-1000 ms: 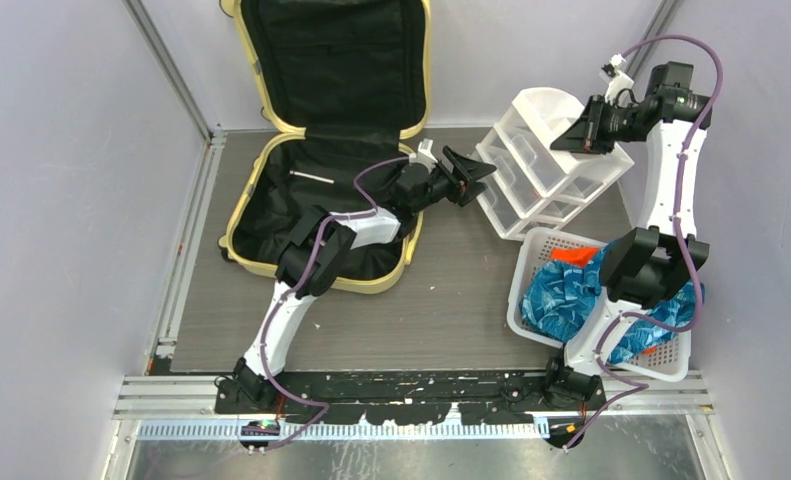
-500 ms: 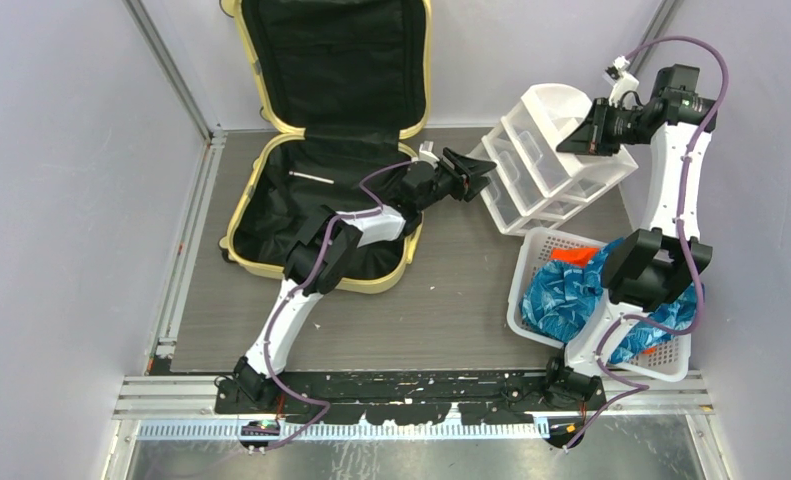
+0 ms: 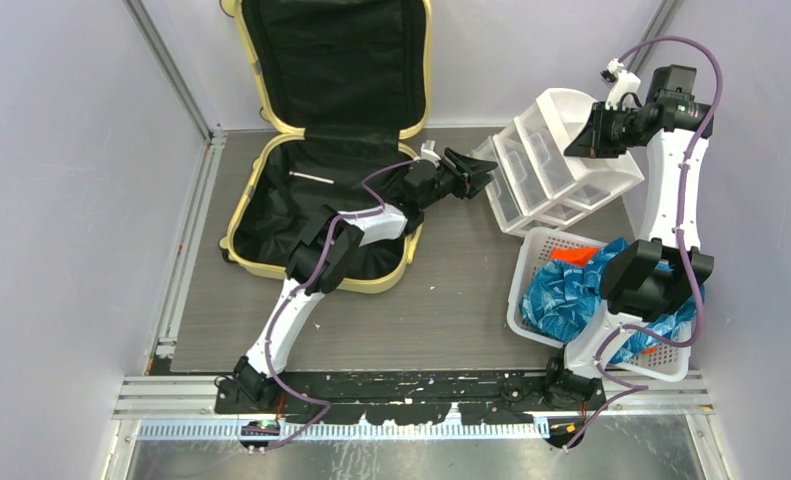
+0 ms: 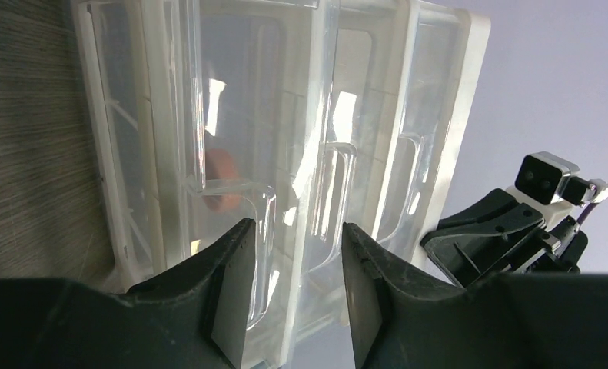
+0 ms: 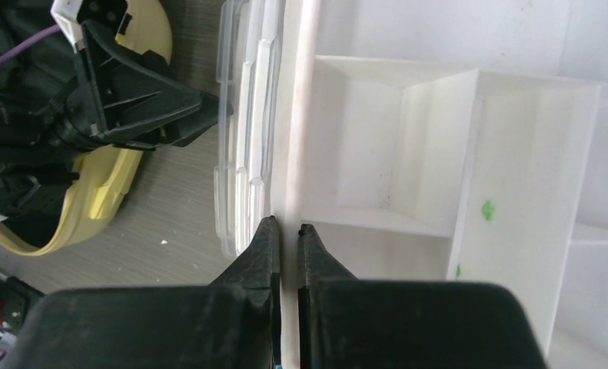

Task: Open, take out, and arrange the luggage
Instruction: Open the drawer in the storage box.

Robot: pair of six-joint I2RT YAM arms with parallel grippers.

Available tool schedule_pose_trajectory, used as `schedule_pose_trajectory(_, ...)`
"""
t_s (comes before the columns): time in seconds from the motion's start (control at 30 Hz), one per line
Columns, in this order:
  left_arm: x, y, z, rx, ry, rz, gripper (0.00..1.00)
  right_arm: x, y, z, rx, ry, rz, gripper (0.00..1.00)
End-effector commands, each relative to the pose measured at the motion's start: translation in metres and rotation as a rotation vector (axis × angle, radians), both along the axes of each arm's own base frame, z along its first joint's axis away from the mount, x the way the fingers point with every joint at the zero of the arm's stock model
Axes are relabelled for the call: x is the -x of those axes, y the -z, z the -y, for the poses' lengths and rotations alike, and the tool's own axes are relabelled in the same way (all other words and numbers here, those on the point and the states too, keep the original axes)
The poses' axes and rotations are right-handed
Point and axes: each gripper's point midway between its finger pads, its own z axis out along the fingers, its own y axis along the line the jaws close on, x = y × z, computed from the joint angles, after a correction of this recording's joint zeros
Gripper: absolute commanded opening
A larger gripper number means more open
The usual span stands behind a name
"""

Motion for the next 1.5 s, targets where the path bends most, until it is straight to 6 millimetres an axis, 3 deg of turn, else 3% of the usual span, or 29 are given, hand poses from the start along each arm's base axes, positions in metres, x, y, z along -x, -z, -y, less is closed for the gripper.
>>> schedule_pose_trajectory(0.0, 0.023, -0.082, 0.003, 0.196, 0.083, 0.16, 0.44, -0.015, -0.009, 0.023, 0.198, 0.046, 0.084, 0.01)
schedule_pose_trajectory(0.17, 0.028, -0.071, -0.003, 0.175, 0.093, 0.153, 0.42, -0.024, -0.005, 0.025, 0.262, 0.062, 0.085, 0.01)
schedule_pose_trajectory(0.4, 0.025, -0.057, -0.015, 0.128, 0.083, 0.16, 0.42, -0.028, 0.0, 0.012, 0.242, 0.034, 0.072, 0.01)
schedule_pose_trajectory(0.6, 0.026, -0.062, -0.024, 0.108, 0.081, 0.171, 0.42, -0.031, 0.002, 0.031, 0.369, 0.072, 0.087, 0.01)
schedule_pose_trajectory(0.7, 0.029, -0.052, -0.027, 0.09, 0.084, 0.151, 0.42, -0.034, -0.005, 0.038, 0.432, 0.086, 0.116, 0.01)
schedule_pose_trajectory(0.93, 0.033, -0.029, -0.029, 0.046, 0.096, 0.106, 0.42, -0.034, -0.005, 0.032, 0.465, 0.063, 0.125, 0.01)
schedule_pose_trajectory(1.2, 0.04, 0.009, -0.037, -0.091, 0.108, 0.018, 0.42, -0.039, -0.014, 0.042, 0.536, 0.098, 0.169, 0.01)
schedule_pose_trajectory(1.3, 0.043, 0.022, -0.039, -0.137, 0.113, -0.016, 0.42, -0.039, -0.014, 0.036, 0.512, 0.081, 0.172, 0.01)
schedule_pose_trajectory(1.47, 0.047, 0.041, -0.042, -0.207, 0.124, -0.07, 0.42, -0.035, 0.005, 0.018, 0.476, 0.029, 0.141, 0.01)
